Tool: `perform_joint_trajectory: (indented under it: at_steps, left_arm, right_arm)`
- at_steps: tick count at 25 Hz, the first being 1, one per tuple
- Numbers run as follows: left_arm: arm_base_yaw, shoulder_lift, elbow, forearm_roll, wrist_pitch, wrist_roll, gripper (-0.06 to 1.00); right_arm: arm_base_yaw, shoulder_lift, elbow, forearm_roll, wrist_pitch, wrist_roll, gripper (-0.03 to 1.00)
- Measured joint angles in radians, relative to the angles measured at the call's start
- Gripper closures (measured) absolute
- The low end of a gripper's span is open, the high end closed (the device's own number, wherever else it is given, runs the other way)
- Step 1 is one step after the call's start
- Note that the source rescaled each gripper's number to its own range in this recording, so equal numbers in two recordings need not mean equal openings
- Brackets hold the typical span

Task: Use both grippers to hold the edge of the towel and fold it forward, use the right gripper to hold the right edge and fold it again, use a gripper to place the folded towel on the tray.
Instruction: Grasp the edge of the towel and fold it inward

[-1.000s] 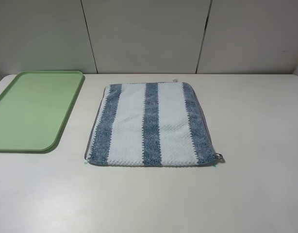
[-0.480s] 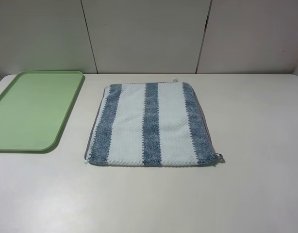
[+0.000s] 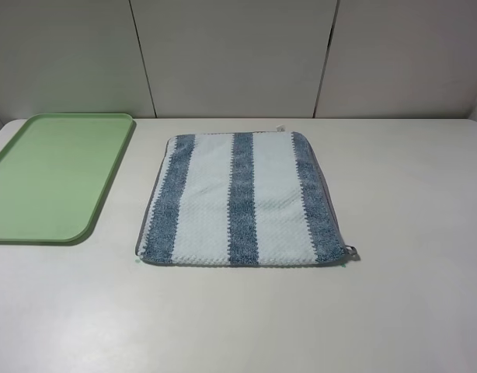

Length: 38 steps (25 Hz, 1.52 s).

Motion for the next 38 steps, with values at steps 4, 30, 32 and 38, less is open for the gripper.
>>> perform_joint_trajectory:
  at_steps: [4,30,32,38]
  left_arm:
    - [0.000,0.000,0.000,0.000,0.000,0.000,-0.05]
    - [0.000,0.070,0.000,0.000,0.000,0.040,-0.05]
    - [0.000,0.117,-0.004,0.000,0.000,0.075,-0.05]
    - [0.000,0.256,-0.046,0.000,-0.013,0.188,-0.05]
  right_arm:
    - [0.000,0.000,0.000,0.000,0.000,0.000,-0.03]
    - [0.000,0.000,0.000,0.027,-0.001,-0.023,-0.03]
    - [0.000,0.000,0.000,0.032,-0.001,-0.023,-0.03]
    - [0.000,0.110,-0.005,0.081,-0.001,-0.104,-0.03]
